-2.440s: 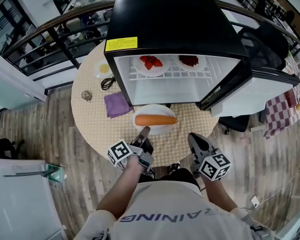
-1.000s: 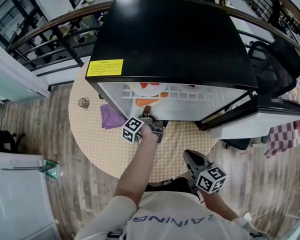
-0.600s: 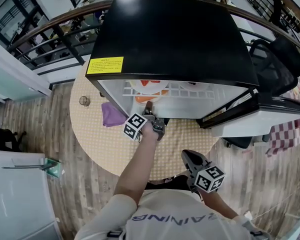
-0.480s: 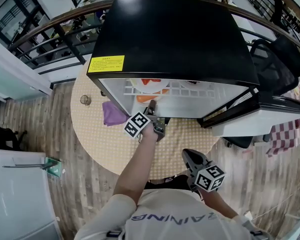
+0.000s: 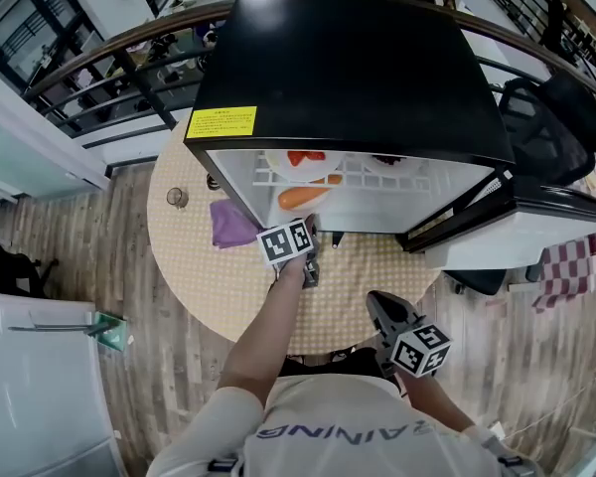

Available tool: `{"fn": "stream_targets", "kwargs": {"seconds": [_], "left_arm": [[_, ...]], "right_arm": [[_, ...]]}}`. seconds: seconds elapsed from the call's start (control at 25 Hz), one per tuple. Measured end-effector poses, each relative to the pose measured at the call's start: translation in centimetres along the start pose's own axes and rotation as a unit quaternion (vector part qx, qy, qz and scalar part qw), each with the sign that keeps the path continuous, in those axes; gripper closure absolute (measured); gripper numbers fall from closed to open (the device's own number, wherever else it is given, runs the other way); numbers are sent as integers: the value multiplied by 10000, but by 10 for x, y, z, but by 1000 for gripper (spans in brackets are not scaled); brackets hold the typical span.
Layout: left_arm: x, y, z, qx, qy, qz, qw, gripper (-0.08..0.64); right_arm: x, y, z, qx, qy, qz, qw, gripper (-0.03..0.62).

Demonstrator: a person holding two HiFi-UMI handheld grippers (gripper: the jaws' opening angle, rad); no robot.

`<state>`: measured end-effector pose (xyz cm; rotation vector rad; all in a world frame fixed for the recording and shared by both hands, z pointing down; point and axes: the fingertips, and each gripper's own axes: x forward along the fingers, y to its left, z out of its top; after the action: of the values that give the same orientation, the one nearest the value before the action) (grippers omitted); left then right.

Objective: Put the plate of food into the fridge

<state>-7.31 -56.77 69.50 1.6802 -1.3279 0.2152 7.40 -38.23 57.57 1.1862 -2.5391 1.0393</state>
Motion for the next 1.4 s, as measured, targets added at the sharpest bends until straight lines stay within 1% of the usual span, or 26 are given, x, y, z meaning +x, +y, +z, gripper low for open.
{"fn": "stream_targets", "kwargs": {"seconds": [0.08,0.16,0.2,0.24,0.32,0.52,0.64,0.72,0.84,1.0,1.16,1.32,1.4], "left_arm": [[-4,0,-7,545,265,157,9980,408],[-9,-3,-11,1091,439,241,9928,408],[-14,-4,-11,1259,454,261,9907,412],[-20,-5,-10,1350,421,267,9896,440],[-38,-5,-9,1374,261,221,9899,528],[-78,3,-12,1009,-243,-67,9946,548],[-103,4,-15,1126,-415,-166,9926,549],[-124,-5,-14,1238,-595,-368,9898,549],[-165,-28,-13,1373,-961,-839,9823,551],[-212,-48,-9,1603,-1282,-1212,9712,551],[-251,-61,-1,1795,-1672,-1324,9603,551],[-281,-80,10,2138,-2064,-1352,9452,551],[-289,-88,13,2053,-2141,-1473,9436,551]], "right_arm": [[0,2,1,-12,-21,8,10000,569],[1,5,2,-24,-48,26,10000,569],[2,7,2,-30,-64,36,10000,569],[2,9,2,-36,-80,46,10000,569],[3,12,2,-49,-117,64,9999,569],[4,18,8,-120,-235,72,9996,569],[8,25,14,-194,-342,127,9991,569],[10,31,18,-257,-400,161,9987,569],[12,42,18,-423,-401,199,9981,569],[14,56,23,-617,-521,241,9964,569],[12,65,40,-827,-714,249,9937,569],[4,68,60,-1106,-891,239,9896,569],[1,67,67,-1208,-915,235,9882,569]]}}
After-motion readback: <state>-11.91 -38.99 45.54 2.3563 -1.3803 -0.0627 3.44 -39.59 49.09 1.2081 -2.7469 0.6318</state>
